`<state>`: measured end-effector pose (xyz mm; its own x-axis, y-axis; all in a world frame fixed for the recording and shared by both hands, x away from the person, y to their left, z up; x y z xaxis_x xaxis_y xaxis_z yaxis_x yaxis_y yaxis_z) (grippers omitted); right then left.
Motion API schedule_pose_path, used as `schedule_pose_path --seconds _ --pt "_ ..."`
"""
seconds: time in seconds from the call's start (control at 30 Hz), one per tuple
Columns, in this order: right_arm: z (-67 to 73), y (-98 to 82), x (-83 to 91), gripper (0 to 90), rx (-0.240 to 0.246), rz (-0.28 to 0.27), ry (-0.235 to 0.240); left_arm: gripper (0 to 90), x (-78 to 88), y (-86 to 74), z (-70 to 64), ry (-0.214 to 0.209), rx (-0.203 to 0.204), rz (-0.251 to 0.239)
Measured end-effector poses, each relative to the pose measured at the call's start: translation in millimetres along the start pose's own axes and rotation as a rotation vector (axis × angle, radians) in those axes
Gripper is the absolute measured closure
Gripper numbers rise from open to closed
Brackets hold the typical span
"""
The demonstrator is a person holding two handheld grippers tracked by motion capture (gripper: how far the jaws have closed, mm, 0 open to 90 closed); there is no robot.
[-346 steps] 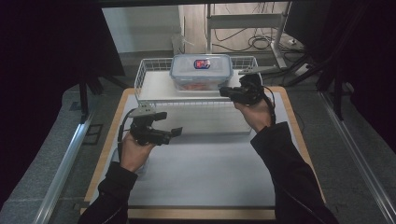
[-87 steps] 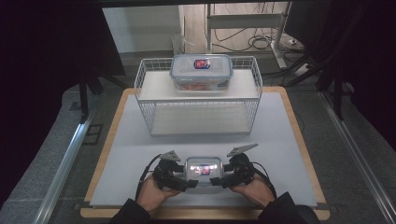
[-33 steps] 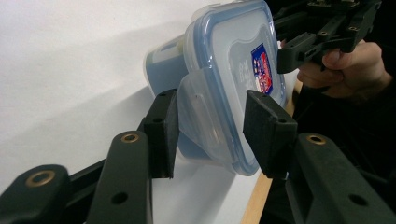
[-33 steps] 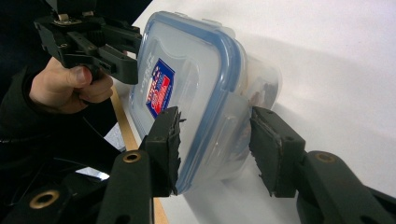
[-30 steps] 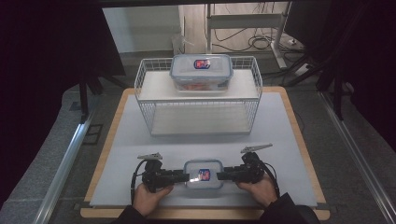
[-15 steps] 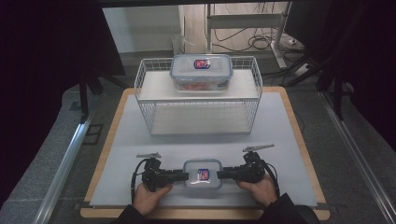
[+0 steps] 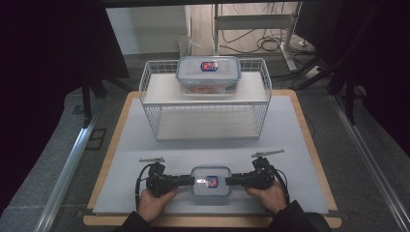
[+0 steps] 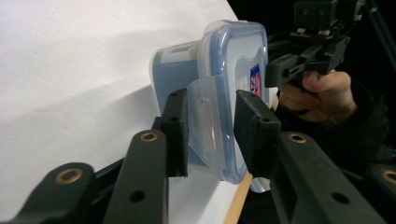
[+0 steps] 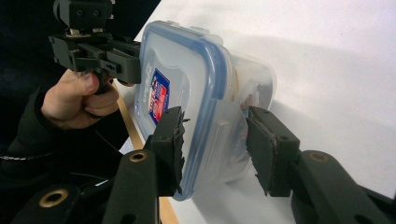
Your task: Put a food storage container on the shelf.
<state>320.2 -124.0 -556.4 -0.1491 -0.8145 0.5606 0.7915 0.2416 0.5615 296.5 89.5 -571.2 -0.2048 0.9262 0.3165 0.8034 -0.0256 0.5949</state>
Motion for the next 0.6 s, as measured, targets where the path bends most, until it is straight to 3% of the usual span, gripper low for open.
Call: schedule_pose_path --seconds 0.17,0.23,0.3,0.33,0.6 --pt "2.5 1.3 0.8 57.3 0.018 -0.004 0.005 57.0 -1.5 0.2 2.1 0.014 -0.023 0.017" --pt "2.4 1.4 0.7 57.3 0.019 -0.004 0.006 53.4 -2.9 -0.5 3.9 0.014 -0.01 0.023" --pt "2.3 1.2 0.6 57.1 0.028 0.001 0.002 49.0 -4.4 -1.9 5.7 -0.012 0.019 0.025" --pt "1.7 0.9 0.4 57.2 0.025 -0.001 0.004 52.2 -4.4 -1.7 4.3 -0.033 0.023 0.026" --pt "0.8 0.4 0.1 57.2 0.006 -0.001 -0.004 56.7 -4.8 -0.7 0.3 -0.018 0.022 0.028"
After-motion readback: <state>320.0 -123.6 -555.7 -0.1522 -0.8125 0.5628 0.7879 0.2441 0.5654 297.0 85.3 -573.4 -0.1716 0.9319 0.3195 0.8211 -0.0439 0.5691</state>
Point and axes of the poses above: each handheld gripper's, and its own axes: x roughly backward along the jaws, y roughly out of its top, z roughly to its left, the point moved 8 cm from there along -x, roughly forward along the jaws, and after that the axes turned 4 degrees about -y, right-handed, at the moved point
